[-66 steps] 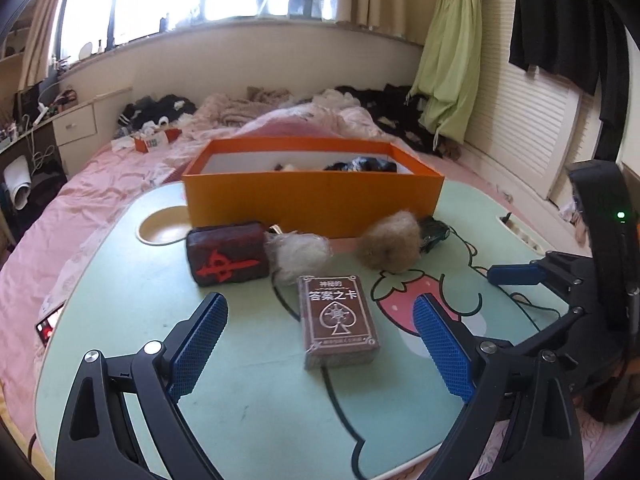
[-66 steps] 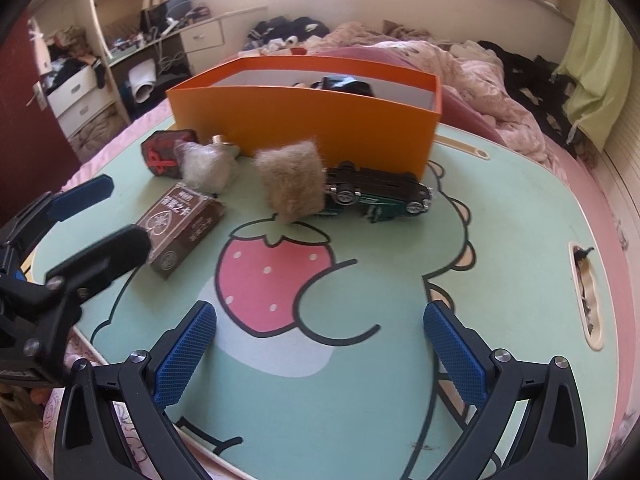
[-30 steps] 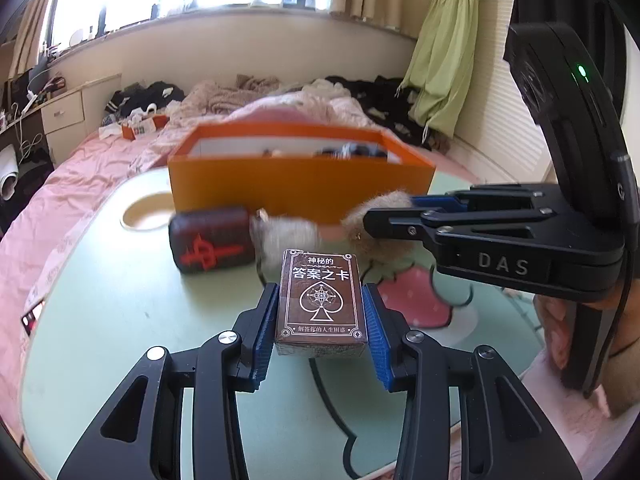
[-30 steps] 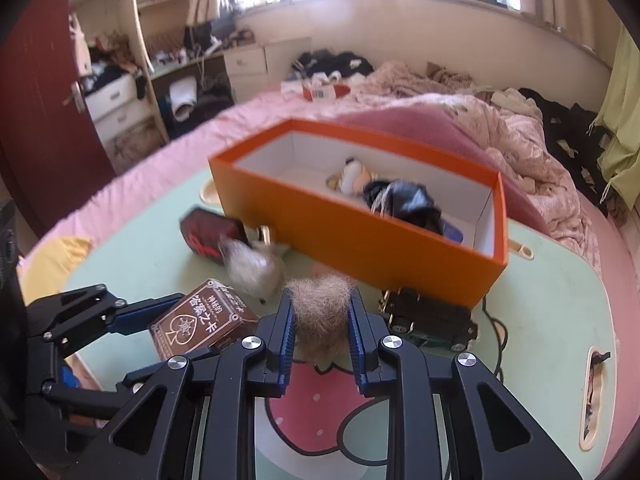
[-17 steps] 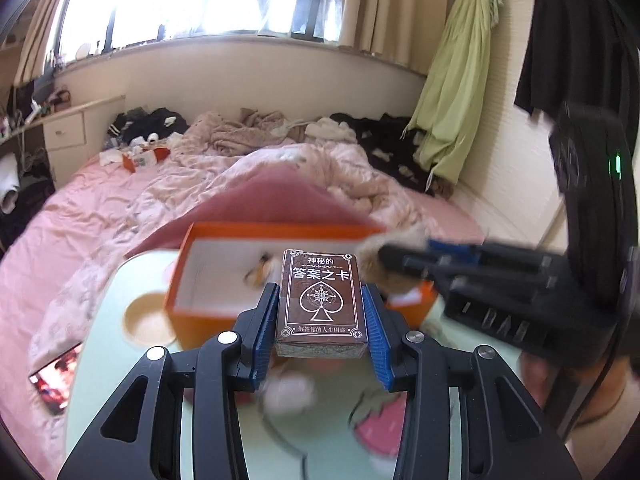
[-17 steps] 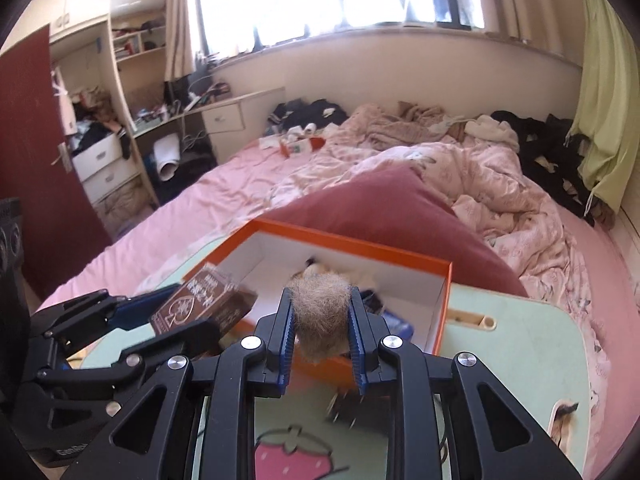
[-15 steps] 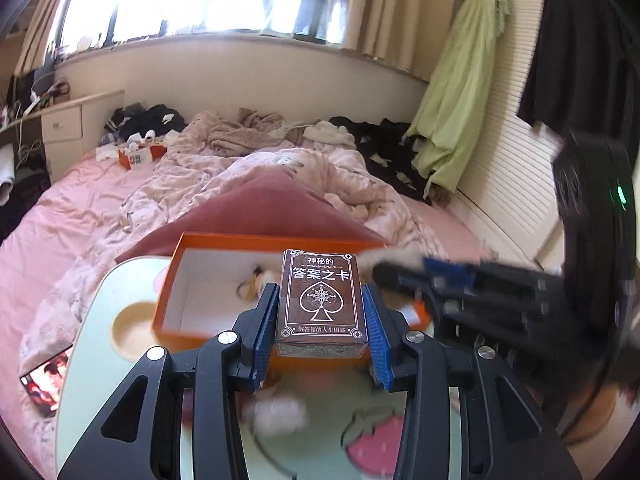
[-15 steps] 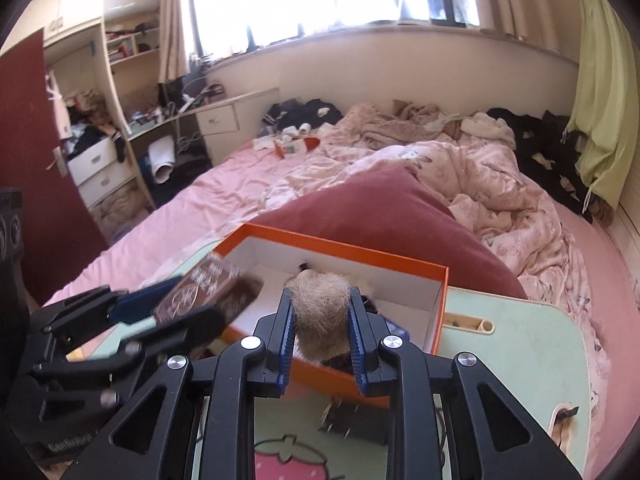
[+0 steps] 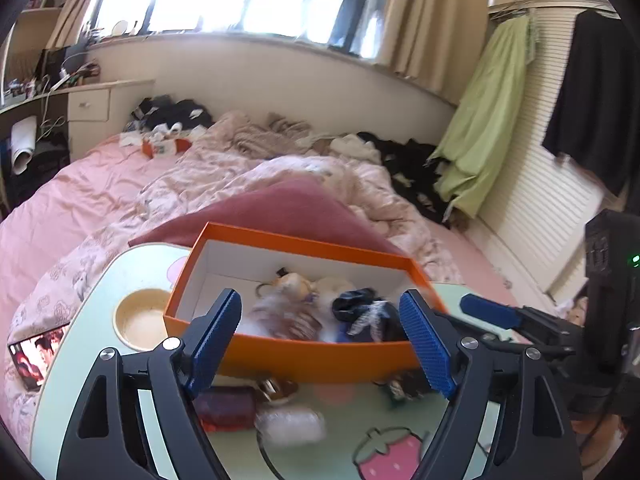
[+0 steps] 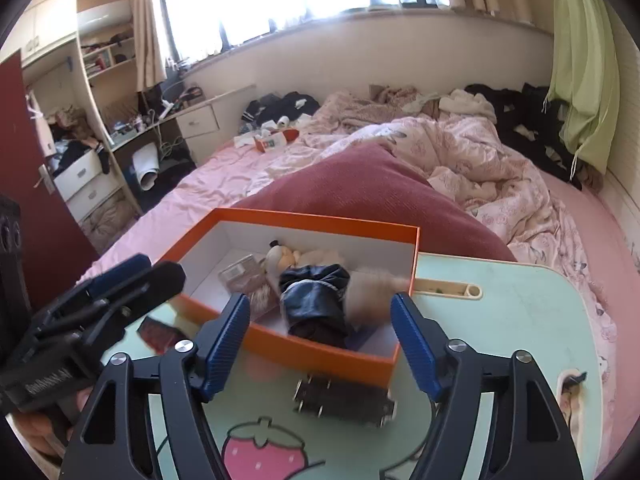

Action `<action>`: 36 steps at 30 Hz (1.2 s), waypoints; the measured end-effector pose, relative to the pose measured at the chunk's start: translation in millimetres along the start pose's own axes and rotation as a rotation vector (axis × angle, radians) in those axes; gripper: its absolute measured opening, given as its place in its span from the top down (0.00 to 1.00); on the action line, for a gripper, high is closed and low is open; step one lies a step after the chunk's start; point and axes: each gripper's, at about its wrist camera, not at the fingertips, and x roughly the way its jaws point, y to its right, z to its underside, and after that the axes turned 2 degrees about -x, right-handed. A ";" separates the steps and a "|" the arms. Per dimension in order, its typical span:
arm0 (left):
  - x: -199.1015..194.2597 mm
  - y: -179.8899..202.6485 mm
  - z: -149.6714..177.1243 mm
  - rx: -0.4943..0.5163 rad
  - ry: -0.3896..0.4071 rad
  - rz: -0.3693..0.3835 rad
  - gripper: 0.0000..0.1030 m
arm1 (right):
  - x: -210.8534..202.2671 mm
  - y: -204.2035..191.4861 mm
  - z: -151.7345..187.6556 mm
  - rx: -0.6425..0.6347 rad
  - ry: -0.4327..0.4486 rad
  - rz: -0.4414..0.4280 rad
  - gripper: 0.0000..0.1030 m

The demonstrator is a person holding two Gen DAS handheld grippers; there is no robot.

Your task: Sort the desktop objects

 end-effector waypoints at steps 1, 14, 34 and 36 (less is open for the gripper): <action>-4.3 1.4 0.0 0.003 -0.004 0.006 0.21 | -3.6 -0.9 2.2 0.004 -0.001 -0.008 0.28; -35.0 0.9 84.7 0.174 -0.199 -0.161 0.21 | -28.4 -39.0 85.6 -0.125 -0.166 -0.013 0.25; -30.5 -15.1 115.7 0.227 -0.146 -0.164 0.09 | 1.6 -30.3 107.9 -0.129 -0.279 0.055 0.00; -30.4 -14.7 115.7 0.228 -0.144 -0.162 0.09 | 1.5 -30.9 108.3 -0.133 -0.277 0.052 0.00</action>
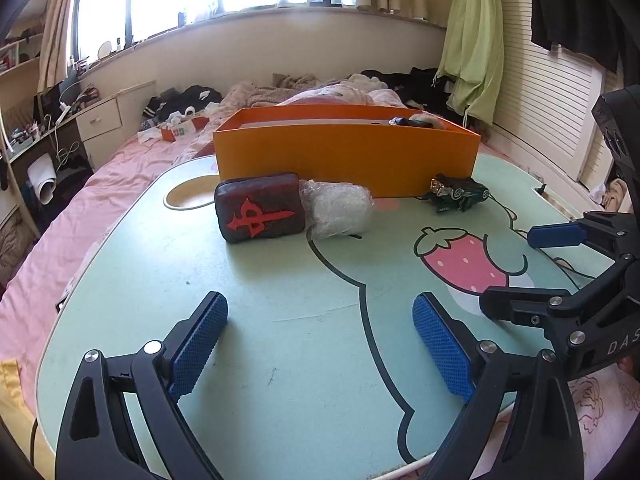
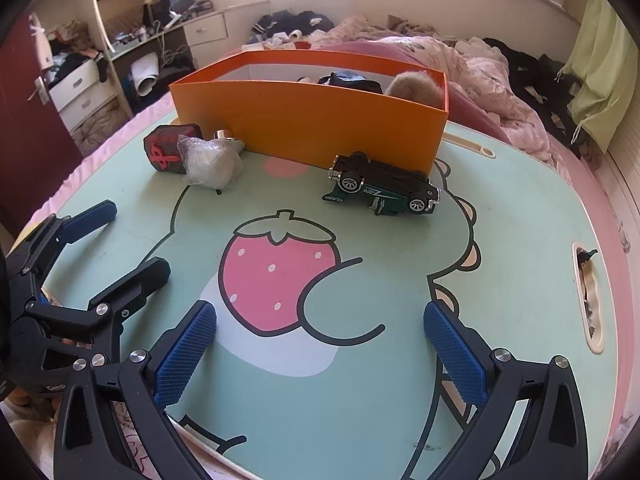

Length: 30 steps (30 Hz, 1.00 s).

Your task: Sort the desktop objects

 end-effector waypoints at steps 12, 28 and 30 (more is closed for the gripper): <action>0.6 1.1 0.3 0.003 0.001 0.003 0.09 | 0.2 0.3 -0.1 -0.024 0.016 -0.020 0.00; 0.3 0.8 1.1 0.007 0.002 0.008 0.09 | -2.7 12.1 -3.9 -0.094 0.032 -0.106 0.00; 0.1 0.5 1.1 0.008 0.003 0.009 0.09 | -2.5 20.1 -9.6 -0.056 0.035 -0.107 0.00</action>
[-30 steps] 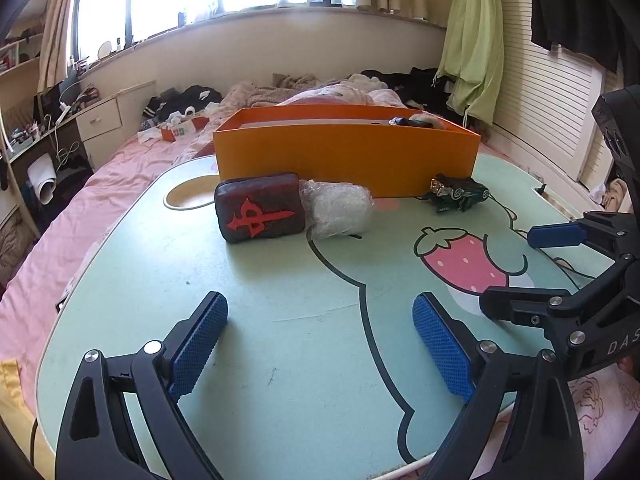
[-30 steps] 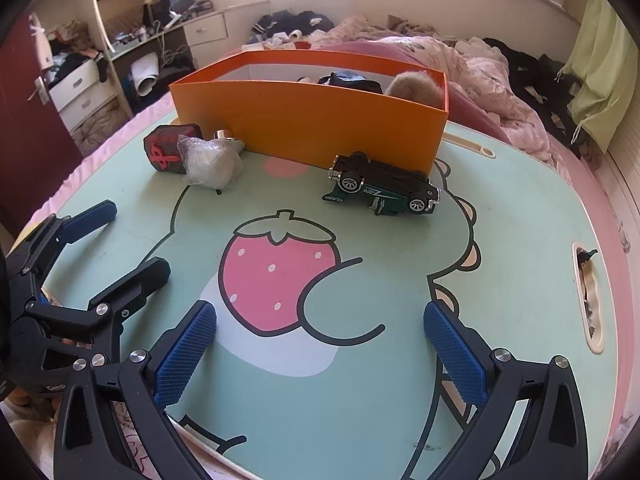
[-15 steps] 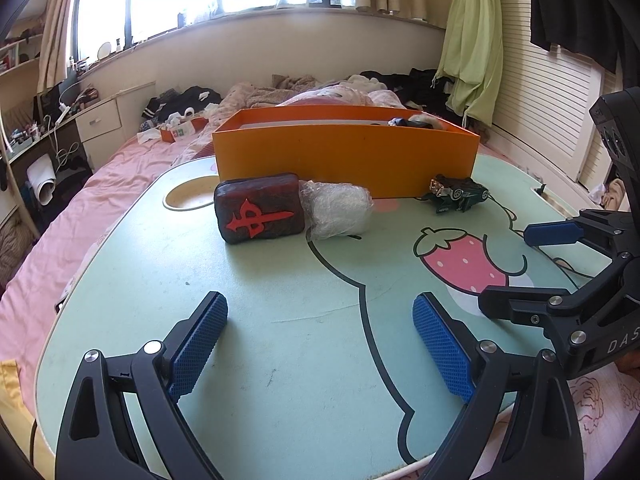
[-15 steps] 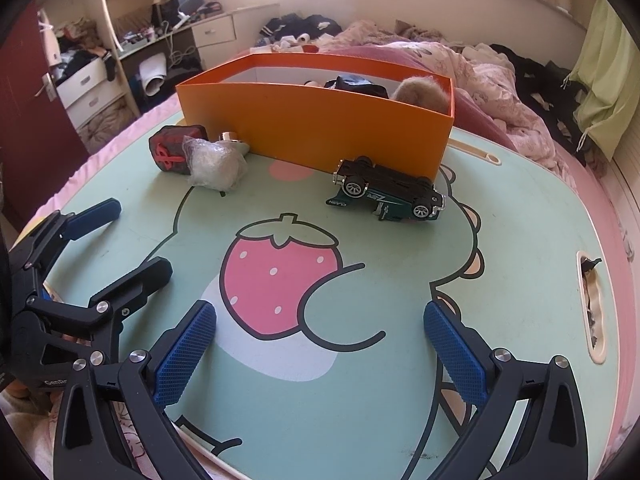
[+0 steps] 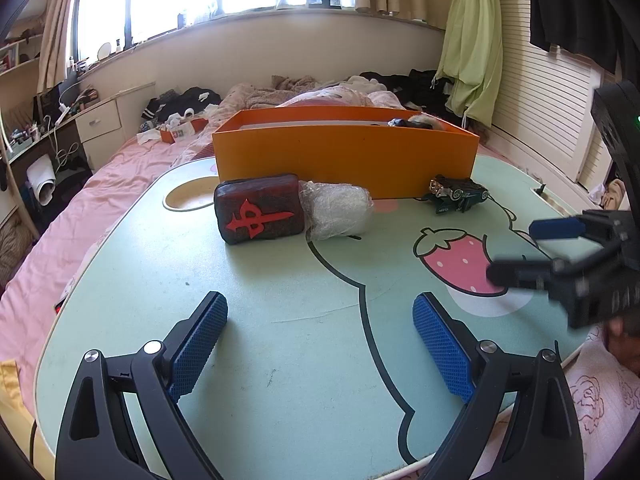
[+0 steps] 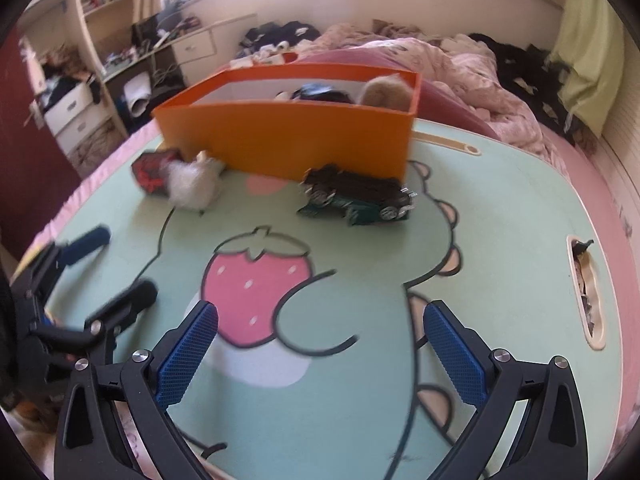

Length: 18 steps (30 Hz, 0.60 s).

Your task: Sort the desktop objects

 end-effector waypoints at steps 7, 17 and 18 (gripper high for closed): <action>0.0 1.2 -1.5 0.002 0.003 0.002 0.09 | 15.8 22.2 -41.7 0.139 -0.048 0.027 0.00; 0.0 1.2 -1.2 0.008 0.004 0.010 0.09 | 50.5 13.1 -66.8 0.109 -0.073 0.069 0.22; -0.1 1.1 -0.9 0.008 0.004 0.011 0.09 | 50.0 13.3 -65.6 0.106 -0.065 0.079 0.26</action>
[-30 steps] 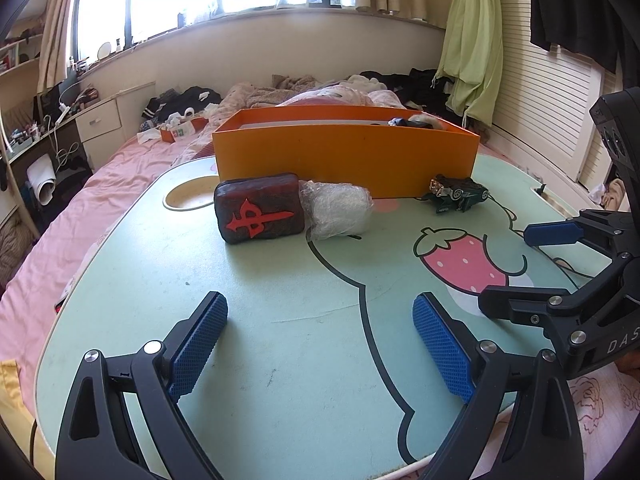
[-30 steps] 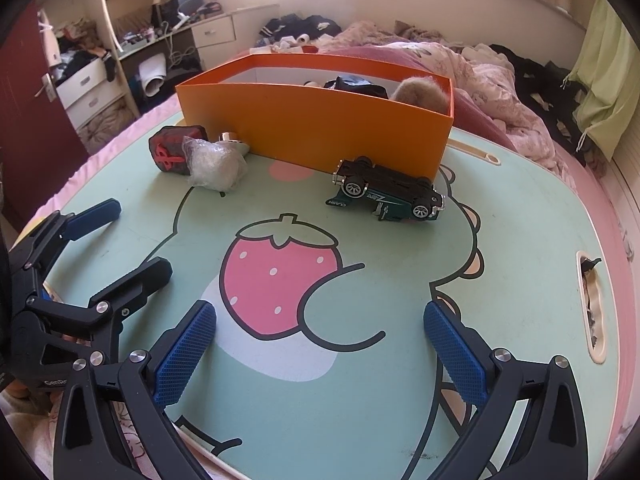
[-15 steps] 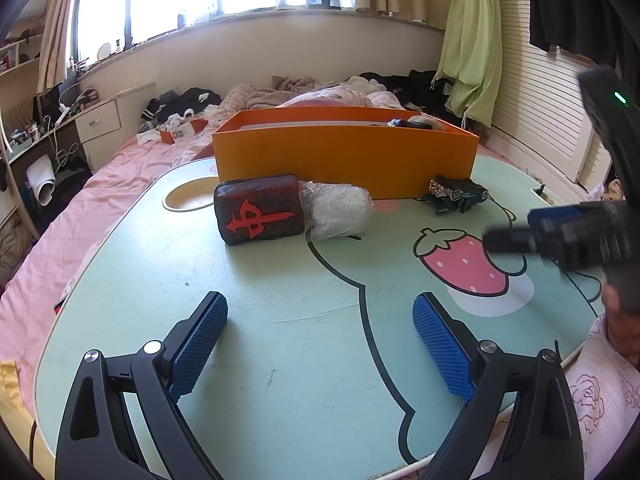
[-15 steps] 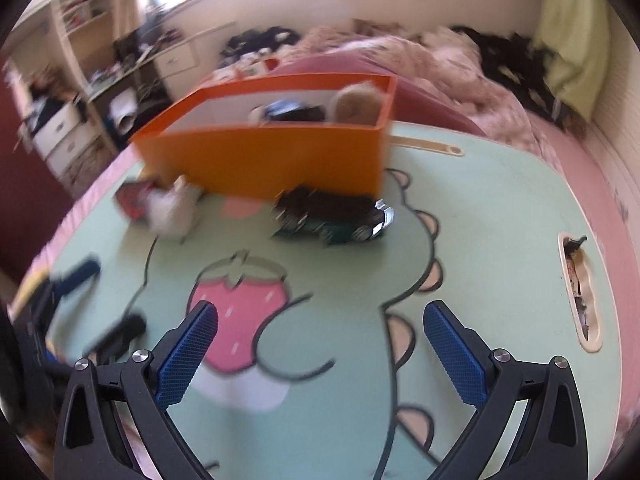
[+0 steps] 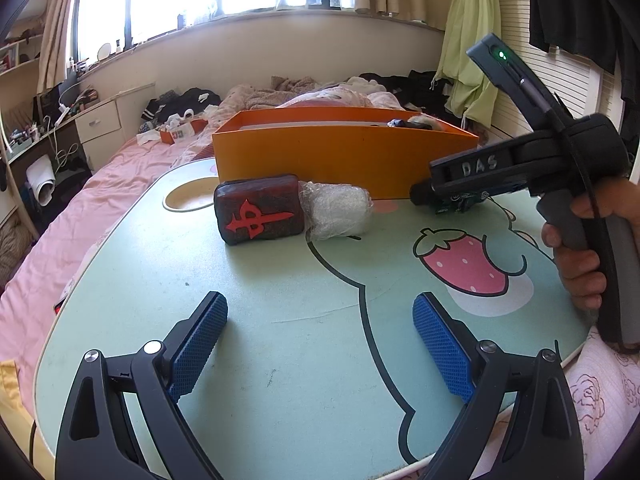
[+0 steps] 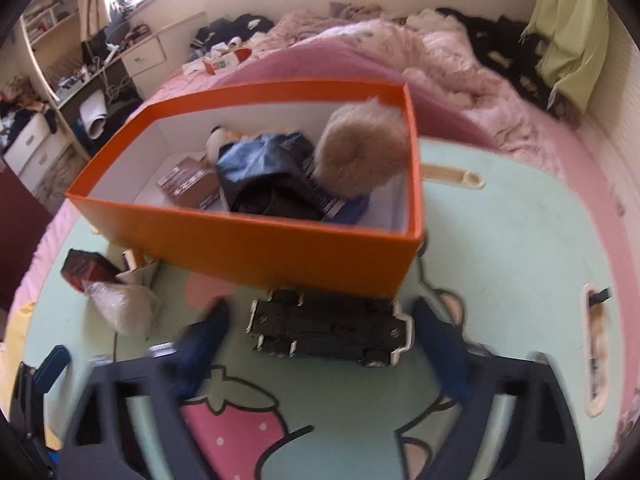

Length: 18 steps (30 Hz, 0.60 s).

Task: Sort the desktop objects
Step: 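Grasp the green toy car beside the box with the right gripper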

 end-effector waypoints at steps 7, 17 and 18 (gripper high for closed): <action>-1.2 -1.5 -5.6 -0.023 -0.012 -0.021 0.09 | -14.4 8.7 13.3 0.035 0.028 -0.093 0.29; 17.4 -52.5 -79.0 -0.290 -0.063 0.088 0.10 | -31.2 11.8 31.1 0.042 0.064 -0.145 0.29; 21.9 -58.8 -86.5 -0.317 -0.065 0.085 0.11 | -30.0 11.9 31.7 0.043 0.059 -0.146 0.29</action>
